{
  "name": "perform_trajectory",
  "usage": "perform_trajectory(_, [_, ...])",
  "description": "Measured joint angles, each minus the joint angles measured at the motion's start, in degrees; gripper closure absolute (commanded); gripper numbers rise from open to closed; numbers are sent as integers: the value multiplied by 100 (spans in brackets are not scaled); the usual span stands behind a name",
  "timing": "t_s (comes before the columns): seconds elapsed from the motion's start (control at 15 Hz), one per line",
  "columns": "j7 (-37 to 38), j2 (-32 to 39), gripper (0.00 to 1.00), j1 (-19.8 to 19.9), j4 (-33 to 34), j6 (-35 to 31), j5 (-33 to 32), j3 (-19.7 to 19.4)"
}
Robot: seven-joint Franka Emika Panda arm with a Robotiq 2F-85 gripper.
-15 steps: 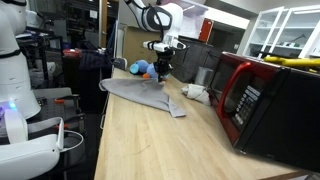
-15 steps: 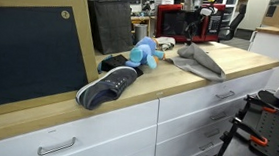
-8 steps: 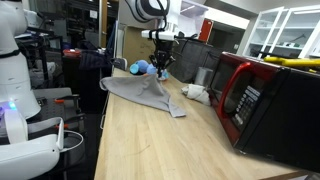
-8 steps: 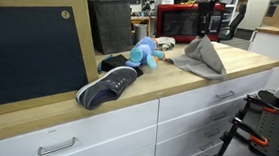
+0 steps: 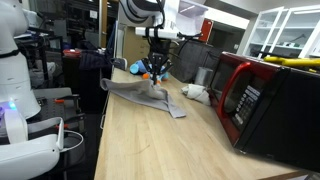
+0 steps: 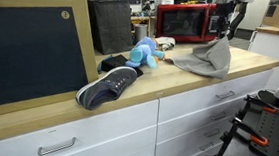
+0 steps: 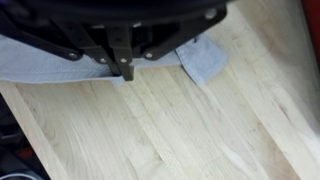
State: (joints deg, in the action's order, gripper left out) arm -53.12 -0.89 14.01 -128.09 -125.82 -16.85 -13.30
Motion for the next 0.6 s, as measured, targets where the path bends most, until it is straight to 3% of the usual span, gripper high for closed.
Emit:
perform_trajectory(0.53, [-760, -440, 100, 286, -669, -10, -996, -454])
perform_trajectory(0.6, [-788, -502, 74, 320, -756, -16, -1093, -505])
